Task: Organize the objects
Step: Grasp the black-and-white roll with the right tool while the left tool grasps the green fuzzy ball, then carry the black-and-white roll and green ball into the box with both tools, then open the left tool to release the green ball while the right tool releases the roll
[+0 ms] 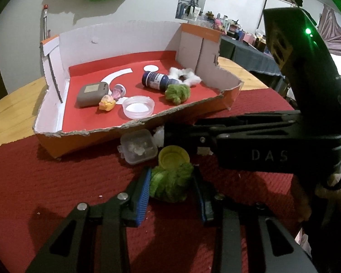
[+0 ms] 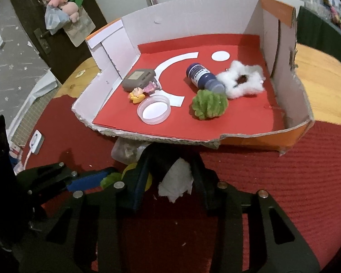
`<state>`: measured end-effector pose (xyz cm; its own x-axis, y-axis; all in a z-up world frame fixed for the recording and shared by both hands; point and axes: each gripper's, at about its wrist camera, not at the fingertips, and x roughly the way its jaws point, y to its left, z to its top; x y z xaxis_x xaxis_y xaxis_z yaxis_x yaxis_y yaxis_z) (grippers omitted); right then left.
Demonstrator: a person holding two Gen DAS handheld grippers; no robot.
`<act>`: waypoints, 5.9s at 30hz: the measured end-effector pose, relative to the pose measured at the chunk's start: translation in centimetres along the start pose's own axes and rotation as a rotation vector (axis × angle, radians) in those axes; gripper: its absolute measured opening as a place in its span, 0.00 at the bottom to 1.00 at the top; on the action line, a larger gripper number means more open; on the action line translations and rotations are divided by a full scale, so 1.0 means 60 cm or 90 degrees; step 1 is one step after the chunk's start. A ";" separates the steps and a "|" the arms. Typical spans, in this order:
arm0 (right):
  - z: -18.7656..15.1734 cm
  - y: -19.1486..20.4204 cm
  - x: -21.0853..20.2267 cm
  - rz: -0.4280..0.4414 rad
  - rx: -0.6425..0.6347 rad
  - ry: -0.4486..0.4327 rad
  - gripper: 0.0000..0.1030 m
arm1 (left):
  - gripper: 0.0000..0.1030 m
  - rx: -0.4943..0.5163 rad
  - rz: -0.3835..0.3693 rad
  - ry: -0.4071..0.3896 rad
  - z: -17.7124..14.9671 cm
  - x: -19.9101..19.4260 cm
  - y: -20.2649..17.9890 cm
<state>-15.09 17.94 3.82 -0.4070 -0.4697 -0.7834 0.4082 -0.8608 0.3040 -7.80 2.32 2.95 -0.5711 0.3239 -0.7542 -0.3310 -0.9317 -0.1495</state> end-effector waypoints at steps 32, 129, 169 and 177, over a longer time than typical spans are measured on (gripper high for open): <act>-0.023 0.011 -0.013 -0.068 -0.060 0.003 0.31 | 0.34 -0.015 0.012 -0.001 -0.001 0.000 0.008; 0.108 -0.013 0.033 -0.019 -0.093 0.050 0.30 | 0.33 -0.011 0.058 0.044 0.139 0.076 0.106; 0.105 -0.040 0.047 -0.061 -0.075 0.037 0.31 | 0.36 -0.012 0.103 0.045 0.148 0.099 0.112; 0.102 -0.039 0.042 -0.053 -0.074 0.036 0.32 | 0.51 -0.011 0.111 0.042 0.147 0.098 0.111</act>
<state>-22.07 17.58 4.45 -0.3984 -0.3830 -0.8334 0.4675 -0.8666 0.1747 -19.96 -0.54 3.16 -0.5684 0.1469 -0.8095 -0.2187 -0.9755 -0.0234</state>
